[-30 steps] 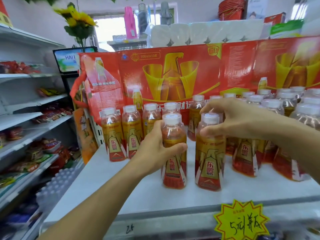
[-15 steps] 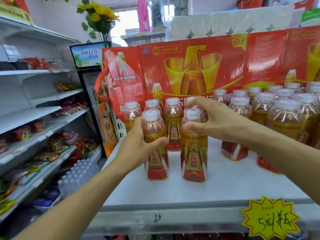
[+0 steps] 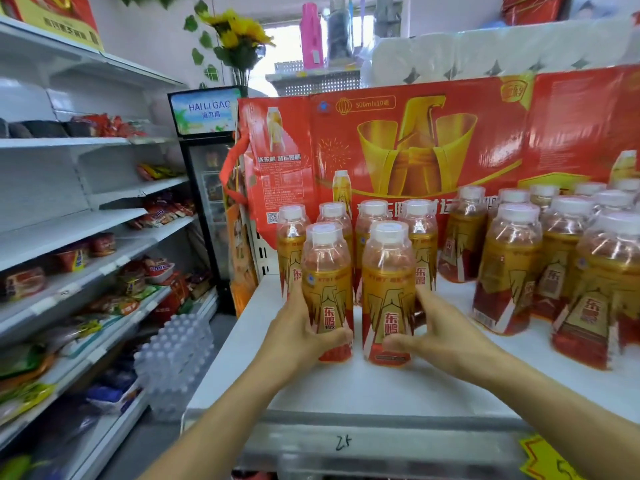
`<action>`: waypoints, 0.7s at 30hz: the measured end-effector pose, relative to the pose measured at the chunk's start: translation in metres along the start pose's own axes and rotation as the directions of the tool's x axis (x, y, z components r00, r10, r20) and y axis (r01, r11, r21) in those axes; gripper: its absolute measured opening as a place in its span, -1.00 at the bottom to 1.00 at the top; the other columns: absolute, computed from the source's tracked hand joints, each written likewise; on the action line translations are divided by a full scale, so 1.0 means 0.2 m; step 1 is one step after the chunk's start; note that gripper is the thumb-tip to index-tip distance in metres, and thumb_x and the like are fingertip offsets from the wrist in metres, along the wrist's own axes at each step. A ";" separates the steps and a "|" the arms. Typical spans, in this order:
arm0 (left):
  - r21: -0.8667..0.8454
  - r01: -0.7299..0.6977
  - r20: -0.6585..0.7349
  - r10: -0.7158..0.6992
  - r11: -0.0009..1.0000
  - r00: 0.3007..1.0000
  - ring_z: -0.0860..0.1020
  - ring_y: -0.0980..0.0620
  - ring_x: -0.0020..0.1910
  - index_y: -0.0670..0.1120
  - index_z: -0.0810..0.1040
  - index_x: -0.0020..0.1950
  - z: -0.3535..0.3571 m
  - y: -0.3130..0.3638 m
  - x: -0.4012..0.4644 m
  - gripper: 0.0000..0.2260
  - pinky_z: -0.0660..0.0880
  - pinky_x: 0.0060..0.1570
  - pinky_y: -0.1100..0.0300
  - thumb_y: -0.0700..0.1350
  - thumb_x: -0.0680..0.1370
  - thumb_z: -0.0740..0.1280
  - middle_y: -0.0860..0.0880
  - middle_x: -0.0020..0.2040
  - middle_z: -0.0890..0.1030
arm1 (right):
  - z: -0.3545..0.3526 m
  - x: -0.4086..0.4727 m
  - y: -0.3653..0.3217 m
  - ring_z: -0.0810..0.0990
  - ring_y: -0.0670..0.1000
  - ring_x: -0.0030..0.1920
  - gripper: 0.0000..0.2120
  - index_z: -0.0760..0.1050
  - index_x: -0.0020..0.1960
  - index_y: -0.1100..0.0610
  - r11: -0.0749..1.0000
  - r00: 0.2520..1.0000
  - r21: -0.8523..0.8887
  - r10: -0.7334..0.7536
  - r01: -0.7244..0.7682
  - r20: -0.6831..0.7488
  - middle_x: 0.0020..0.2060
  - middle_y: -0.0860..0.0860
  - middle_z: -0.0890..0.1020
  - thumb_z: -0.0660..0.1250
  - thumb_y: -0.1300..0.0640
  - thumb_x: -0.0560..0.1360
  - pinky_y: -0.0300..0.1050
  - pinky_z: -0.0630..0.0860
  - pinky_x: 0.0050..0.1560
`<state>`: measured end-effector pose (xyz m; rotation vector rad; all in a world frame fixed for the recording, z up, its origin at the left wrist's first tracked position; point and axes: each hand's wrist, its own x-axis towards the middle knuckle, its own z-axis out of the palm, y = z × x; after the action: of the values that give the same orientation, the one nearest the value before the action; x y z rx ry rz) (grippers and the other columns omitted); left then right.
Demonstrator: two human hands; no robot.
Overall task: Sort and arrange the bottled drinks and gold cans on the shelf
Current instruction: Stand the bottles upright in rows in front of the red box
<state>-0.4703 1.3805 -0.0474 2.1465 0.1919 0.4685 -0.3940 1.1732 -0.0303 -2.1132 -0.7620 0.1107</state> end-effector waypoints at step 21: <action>-0.044 -0.035 -0.167 0.028 0.998 0.986 0.55 0.40 -0.01 0.14 0.38 0.25 -0.14 -0.17 0.11 -0.45 0.47 -0.14 0.45 -0.12 0.38 0.56 0.15 0.10 0.59 | 0.25 0.28 -0.13 0.54 -0.04 0.18 -0.49 0.34 0.23 0.04 0.998 0.999 -0.037 0.046 -0.047 -0.015 0.15 -0.07 0.57 0.52 0.05 0.40 0.01 0.51 0.24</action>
<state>-0.4598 1.4277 -0.0538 2.0677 0.2386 0.6656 -0.3782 1.2512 -0.0312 -2.1657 -0.7119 0.1069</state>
